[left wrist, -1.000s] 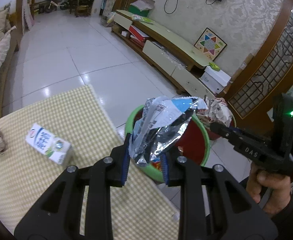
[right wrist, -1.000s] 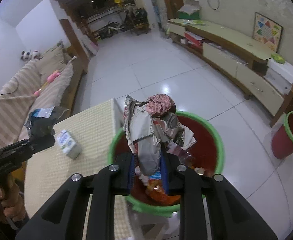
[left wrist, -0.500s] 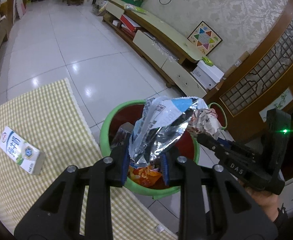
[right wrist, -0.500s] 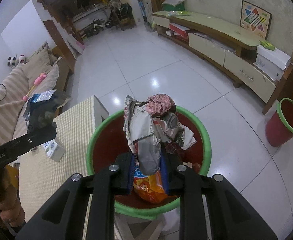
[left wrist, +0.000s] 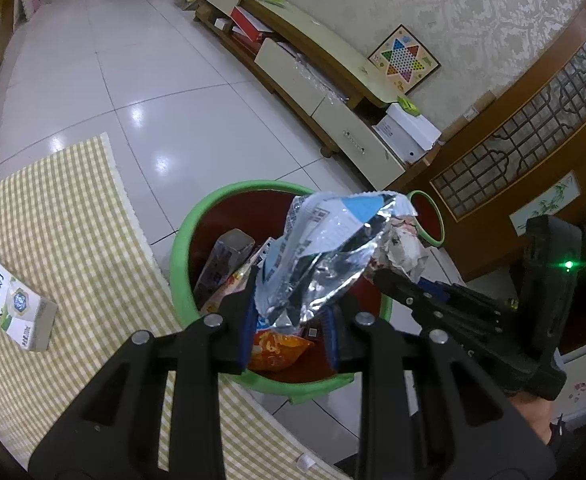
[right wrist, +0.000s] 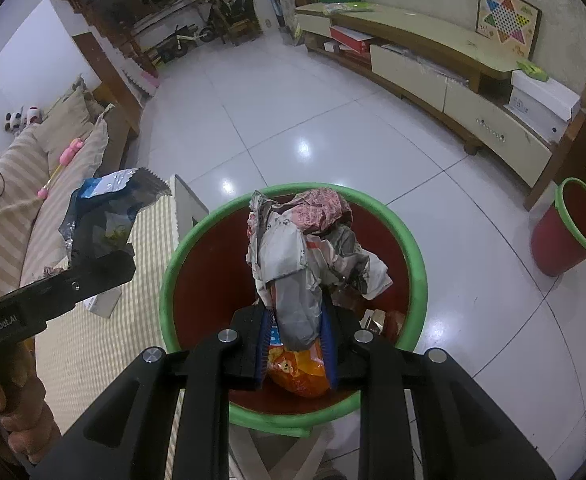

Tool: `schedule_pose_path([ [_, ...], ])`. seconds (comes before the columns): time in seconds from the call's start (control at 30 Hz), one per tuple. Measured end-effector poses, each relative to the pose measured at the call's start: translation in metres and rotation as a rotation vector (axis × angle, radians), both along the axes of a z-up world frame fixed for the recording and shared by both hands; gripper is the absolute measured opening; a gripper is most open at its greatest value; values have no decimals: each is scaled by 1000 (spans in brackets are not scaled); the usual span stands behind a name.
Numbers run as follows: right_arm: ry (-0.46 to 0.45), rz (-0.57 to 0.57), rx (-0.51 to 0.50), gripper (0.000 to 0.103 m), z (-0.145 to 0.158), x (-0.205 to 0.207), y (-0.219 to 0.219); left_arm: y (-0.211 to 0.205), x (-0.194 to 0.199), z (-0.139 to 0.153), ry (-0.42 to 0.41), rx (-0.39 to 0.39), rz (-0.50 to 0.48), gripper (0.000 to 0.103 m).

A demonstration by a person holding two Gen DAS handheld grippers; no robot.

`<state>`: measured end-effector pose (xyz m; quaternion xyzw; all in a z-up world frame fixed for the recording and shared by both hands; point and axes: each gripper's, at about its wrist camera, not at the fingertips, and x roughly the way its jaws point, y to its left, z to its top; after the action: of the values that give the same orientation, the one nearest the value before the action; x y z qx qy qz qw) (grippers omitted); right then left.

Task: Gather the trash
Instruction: 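Open both tools to drop the foil wrapper and paper into the bucket, then move both tools back over the table toward the milk carton and newspaper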

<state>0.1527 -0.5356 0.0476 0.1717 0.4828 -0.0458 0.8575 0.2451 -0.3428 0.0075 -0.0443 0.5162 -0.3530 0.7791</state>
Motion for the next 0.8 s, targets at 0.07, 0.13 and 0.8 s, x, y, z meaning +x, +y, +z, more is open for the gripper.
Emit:
schedule_pose_path([
  [0.07, 0, 0, 2, 21, 0, 0, 0, -4, 0, -1, 3, -2, -2, 26],
  [0.13, 7, 3, 3, 22, -1, 0, 1, -8, -1, -1, 5, 1, -8, 29],
  [0.8, 12, 30, -64, 87, 3, 4, 27, 60, 1, 17, -30, 33, 200, 97],
])
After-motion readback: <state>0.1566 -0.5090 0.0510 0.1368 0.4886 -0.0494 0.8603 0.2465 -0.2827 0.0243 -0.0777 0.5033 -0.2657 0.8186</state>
